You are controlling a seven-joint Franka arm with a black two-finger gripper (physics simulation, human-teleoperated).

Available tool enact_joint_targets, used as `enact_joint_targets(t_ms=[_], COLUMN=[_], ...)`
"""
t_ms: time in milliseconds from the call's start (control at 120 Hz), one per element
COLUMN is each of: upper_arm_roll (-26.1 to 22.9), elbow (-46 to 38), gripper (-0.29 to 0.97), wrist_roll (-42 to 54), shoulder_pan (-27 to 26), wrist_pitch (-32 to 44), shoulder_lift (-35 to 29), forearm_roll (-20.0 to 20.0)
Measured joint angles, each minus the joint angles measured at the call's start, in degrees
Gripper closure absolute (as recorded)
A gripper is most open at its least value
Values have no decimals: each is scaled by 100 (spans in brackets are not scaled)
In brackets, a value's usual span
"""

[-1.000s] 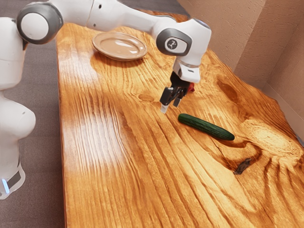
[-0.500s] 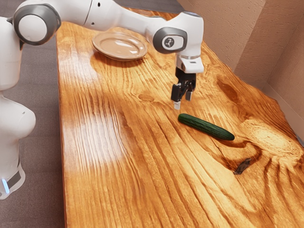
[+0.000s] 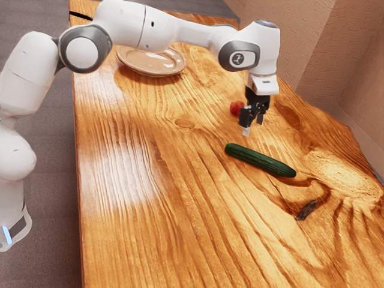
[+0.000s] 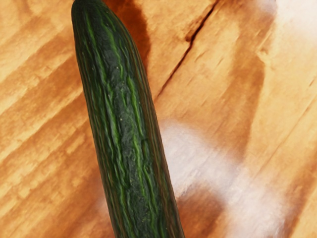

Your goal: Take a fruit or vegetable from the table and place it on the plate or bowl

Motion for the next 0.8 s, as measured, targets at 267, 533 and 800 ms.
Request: enact_joint_targets(t_ms=[267, 533, 800], upper_arm_roll=[359, 490, 677], elbow=[547, 1124, 1509], gripper=[0, 0, 0], wrist_roll=[-3, -11, -21], shoulder_pan=[-683, -941, -1110], wrist_pitch=[-114, -129, -101], shoulder_lift=[865, 1329, 1680], forearm_roll=[119, 131, 138])
